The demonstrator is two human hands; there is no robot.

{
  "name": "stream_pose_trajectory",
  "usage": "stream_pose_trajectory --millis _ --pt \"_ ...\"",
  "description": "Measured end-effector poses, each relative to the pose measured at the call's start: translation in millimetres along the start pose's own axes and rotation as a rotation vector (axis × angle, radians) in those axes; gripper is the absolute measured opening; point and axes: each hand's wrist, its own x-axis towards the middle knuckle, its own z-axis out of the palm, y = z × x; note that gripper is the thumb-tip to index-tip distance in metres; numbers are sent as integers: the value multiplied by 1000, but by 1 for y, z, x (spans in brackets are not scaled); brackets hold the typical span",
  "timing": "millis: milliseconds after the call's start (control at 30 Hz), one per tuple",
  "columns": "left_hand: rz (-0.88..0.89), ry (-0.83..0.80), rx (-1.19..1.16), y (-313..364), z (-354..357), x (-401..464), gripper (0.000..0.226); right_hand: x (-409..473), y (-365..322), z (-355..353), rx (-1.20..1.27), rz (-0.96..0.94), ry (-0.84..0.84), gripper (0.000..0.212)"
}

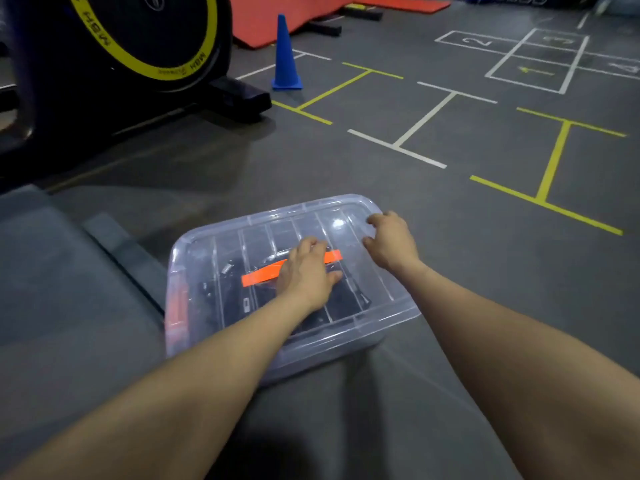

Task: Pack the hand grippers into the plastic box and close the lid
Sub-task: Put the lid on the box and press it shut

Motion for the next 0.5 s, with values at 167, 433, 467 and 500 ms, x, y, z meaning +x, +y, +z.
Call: stream_pose_trajectory --millis 167,433,467,500 --pt "35 -268 183 14 25 9 83 8 57 -5 215 427 -72 59" --pt "41 -349 218 12 28 13 84 9 79 11 786 620 -221 72" --pt "41 -350 218 12 28 12 84 9 81 11 819 628 -195 73" --pt "41 -351 218 12 28 13 84 8 80 10 837 619 -165 70"
